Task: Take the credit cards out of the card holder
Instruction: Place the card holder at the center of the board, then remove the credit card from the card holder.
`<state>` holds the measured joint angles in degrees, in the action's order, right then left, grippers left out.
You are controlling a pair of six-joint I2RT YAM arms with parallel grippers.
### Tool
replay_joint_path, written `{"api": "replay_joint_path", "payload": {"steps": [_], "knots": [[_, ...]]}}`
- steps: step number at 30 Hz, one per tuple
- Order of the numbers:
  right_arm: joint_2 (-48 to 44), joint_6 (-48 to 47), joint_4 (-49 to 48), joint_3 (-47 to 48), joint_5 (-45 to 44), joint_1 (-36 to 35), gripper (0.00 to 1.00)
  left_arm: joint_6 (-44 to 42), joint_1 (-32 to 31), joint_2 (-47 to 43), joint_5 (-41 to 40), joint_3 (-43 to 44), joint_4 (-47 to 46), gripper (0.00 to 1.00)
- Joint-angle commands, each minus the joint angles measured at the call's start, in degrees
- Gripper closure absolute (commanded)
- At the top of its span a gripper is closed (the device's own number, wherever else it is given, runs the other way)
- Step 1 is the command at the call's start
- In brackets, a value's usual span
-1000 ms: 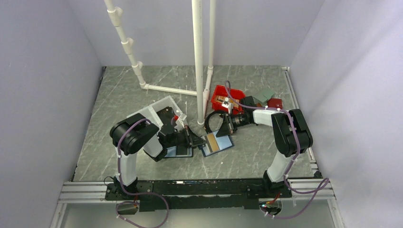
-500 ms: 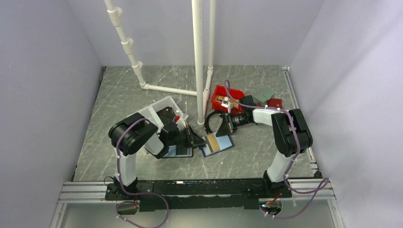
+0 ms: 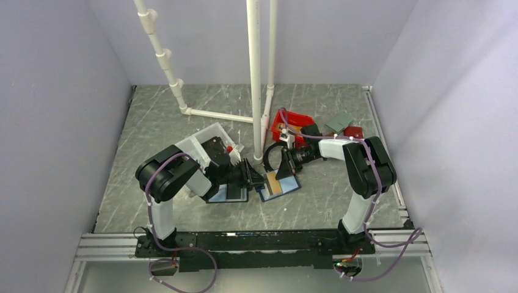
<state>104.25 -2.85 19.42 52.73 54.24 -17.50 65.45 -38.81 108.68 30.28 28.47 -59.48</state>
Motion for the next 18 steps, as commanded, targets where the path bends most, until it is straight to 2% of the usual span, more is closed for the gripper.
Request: {"api": "replay_joint_path", "payload": {"steps": [1, 6, 10, 18], "knots": [[0.58, 0.48, 0.52, 2.03, -1.58, -0.23, 0.81, -0.93, -0.68, -0.16, -1.06, 2.16, 1.00, 0.71], [0.69, 0.29, 0.71, 2.25, -1.30, -0.35, 0.81, -1.15, -0.91, 0.05, -1.53, 2.79, 1.96, 0.80], [0.50, -0.29, 1.24, 2.65, -0.34, -0.35, 0.79, -1.29, -0.92, 0.65, -1.29, 2.79, 0.81, 1.00], [-2.02, -2.18, 2.16, 3.00, 2.43, 1.29, 0.64, -6.25, -1.14, -2.50, -1.52, -0.40, -2.18, 1.00]]}}
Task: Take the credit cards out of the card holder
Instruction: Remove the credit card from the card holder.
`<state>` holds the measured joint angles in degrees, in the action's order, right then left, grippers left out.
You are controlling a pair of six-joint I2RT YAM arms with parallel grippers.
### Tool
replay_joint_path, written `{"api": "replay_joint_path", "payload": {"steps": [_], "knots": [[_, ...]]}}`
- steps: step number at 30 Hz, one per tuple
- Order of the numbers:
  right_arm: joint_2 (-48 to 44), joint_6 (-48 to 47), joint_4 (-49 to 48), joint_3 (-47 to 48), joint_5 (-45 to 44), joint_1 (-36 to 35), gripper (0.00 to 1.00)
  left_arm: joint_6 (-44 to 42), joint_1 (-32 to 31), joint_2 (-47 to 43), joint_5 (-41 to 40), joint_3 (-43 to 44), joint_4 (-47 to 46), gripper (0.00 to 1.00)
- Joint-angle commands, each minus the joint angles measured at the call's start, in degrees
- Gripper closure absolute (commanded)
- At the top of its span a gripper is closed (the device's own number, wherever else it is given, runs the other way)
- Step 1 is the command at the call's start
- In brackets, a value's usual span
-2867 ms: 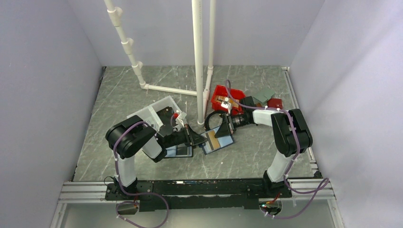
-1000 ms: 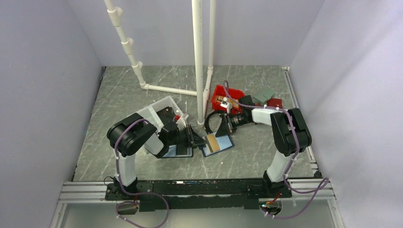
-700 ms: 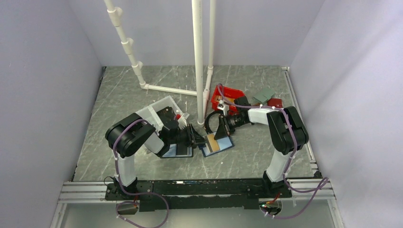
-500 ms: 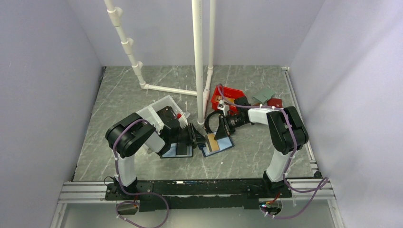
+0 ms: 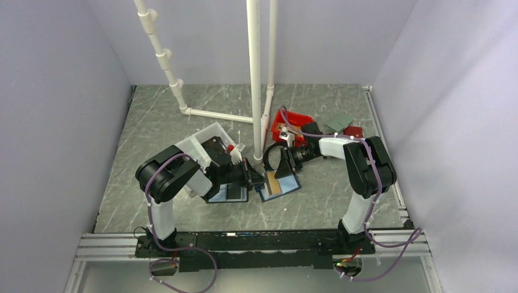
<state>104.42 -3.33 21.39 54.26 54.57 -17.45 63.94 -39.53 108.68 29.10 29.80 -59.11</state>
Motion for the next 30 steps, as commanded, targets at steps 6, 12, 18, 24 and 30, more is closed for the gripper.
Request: {"api": "replay_joint_path", "payload": {"steps": [6, 12, 18, 24, 30], "knots": [[-0.96, -3.03, 0.92, 1.49, 6.01, 1.54, 0.55, -9.10, -0.79, -6.78, -0.94, -3.34, -2.37, 1.00], [0.03, -3.26, 1.01, 1.23, 10.44, 1.46, 0.52, -11.04, -1.31, -7.48, -0.39, -4.31, -5.59, 1.00], [0.90, -1.79, -0.20, 0.61, 11.99, 1.13, 0.52, -10.24, -1.76, -6.27, 0.25, -4.22, -9.85, 1.00], [1.70, -0.44, -1.21, 0.33, 12.06, 0.58, 0.53, -9.28, -1.86, -5.52, 0.70, -4.31, -12.35, 1.00], [2.27, 0.71, -2.19, -0.01, 13.70, 0.53, 0.53, -9.23, -2.11, -5.52, 1.18, -3.79, -12.63, 1.00]]}}
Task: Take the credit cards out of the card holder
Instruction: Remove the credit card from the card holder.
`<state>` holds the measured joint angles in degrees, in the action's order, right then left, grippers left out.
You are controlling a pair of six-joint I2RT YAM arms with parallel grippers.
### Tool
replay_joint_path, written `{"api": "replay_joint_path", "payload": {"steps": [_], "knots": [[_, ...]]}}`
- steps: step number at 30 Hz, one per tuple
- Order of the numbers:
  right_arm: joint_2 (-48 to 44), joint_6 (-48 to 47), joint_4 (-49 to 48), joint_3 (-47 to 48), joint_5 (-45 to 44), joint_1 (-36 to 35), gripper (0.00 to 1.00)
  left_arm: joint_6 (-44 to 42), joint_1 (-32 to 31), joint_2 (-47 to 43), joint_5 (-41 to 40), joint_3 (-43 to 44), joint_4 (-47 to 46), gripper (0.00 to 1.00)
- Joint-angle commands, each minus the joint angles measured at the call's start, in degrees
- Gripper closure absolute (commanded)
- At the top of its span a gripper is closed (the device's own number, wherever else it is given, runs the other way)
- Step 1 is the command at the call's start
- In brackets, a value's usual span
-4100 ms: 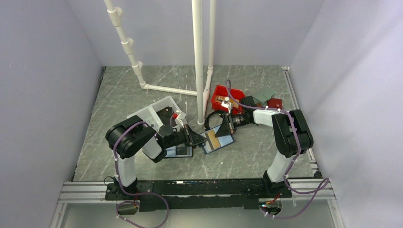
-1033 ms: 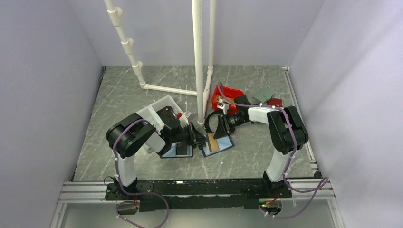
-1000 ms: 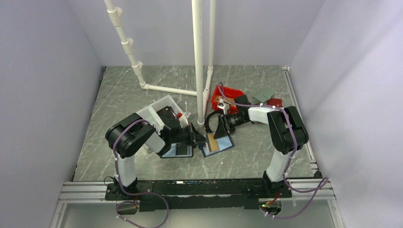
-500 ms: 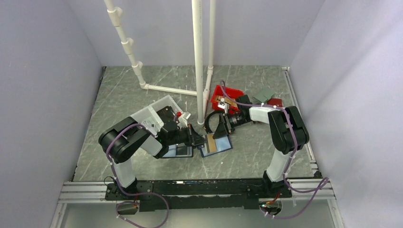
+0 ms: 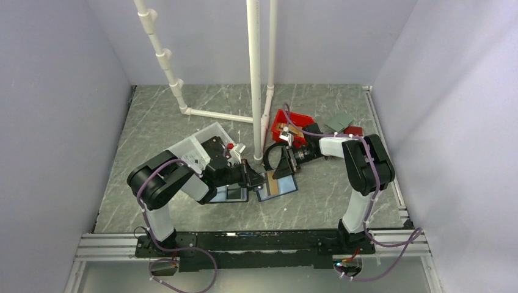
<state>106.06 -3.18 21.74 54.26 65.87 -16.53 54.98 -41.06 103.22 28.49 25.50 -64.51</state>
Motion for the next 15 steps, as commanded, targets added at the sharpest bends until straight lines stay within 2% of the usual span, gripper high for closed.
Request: {"api": "replay_joint_path", "payload": {"steps": [1, 7, 11, 14, 15], "knots": [[0.64, 0.73, -2.76, -0.07, 2.86, -0.37, 0.54, -0.15, -0.65, 0.08, 1.76, 0.44, -7.40, 1.00], [0.64, 1.35, -3.79, -0.38, 5.23, -0.37, 0.60, 1.37, -0.68, 1.88, 1.88, 0.46, -9.69, 1.00], [0.64, 1.02, -3.57, -0.22, 6.12, -0.33, 0.70, 1.71, -0.62, 2.23, 1.39, 0.42, -9.27, 1.00], [0.64, 0.11, -2.88, 0.12, 6.42, -0.34, 0.87, 1.71, -0.69, 1.66, 0.44, 0.02, -7.98, 1.00], [0.57, -0.14, -2.65, 0.22, 6.57, -0.34, 0.97, 1.71, -0.57, 1.33, 0.13, -0.09, -7.26, 1.00]]}}
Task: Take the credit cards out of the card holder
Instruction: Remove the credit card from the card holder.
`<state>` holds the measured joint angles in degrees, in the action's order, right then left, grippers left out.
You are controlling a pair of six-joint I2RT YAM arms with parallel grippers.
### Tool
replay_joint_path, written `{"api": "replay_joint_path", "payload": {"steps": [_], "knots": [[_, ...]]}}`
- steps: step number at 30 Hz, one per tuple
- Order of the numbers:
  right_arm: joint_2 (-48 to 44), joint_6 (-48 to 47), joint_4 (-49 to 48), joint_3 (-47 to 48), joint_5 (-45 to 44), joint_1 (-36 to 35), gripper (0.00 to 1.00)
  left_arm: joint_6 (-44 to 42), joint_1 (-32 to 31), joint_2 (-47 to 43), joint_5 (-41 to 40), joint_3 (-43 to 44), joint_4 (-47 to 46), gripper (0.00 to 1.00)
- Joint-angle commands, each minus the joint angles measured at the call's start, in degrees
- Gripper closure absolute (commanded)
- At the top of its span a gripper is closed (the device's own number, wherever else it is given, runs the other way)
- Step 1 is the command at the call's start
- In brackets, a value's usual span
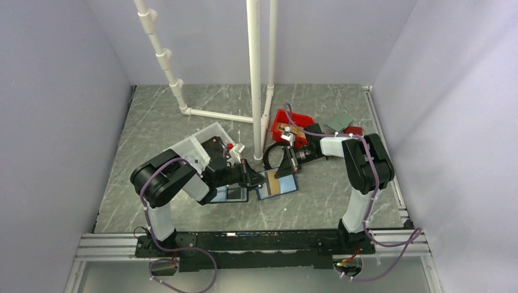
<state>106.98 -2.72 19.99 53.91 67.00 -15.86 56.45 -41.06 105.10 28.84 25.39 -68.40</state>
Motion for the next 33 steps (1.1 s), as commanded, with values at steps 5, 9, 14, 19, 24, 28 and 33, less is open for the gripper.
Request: {"api": "replay_joint_path", "payload": {"steps": [5, 9, 14, 19, 24, 28, 33], "knots": [[-1.16, -1.58, -0.19, 0.82, 5.22, -0.88, 1.00, 1.47, 0.41, -1.77, -0.11, -0.69, -1.75, 0.80], [-2.08, -1.80, -0.34, 0.68, 4.62, -0.45, 1.00, 2.24, 1.11, -1.96, 0.73, -1.12, -1.90, 0.70], [-2.31, -4.28, 1.85, 1.64, 4.80, 0.24, 1.00, 3.35, 1.66, -1.05, 1.66, -1.22, -3.38, 0.71], [-2.13, -7.13, 4.25, 2.33, 4.60, 1.10, 1.00, 6.42, 2.57, 2.18, 3.00, -1.59, -8.39, 0.77], [-2.12, -7.29, 4.26, 2.16, 4.95, 2.01, 1.00, 9.18, 3.57, 5.13, 4.01, -2.46, -14.96, 0.77], [-2.21, -7.36, 4.24, 2.08, 4.95, 2.31, 1.00, 8.80, 3.75, 4.64, 4.03, -2.57, -13.90, 0.79], [-2.12, -7.41, 4.22, 1.99, 5.06, 2.40, 1.00, 8.08, 3.75, 3.42, 4.40, -2.27, -11.88, 0.85]]}}
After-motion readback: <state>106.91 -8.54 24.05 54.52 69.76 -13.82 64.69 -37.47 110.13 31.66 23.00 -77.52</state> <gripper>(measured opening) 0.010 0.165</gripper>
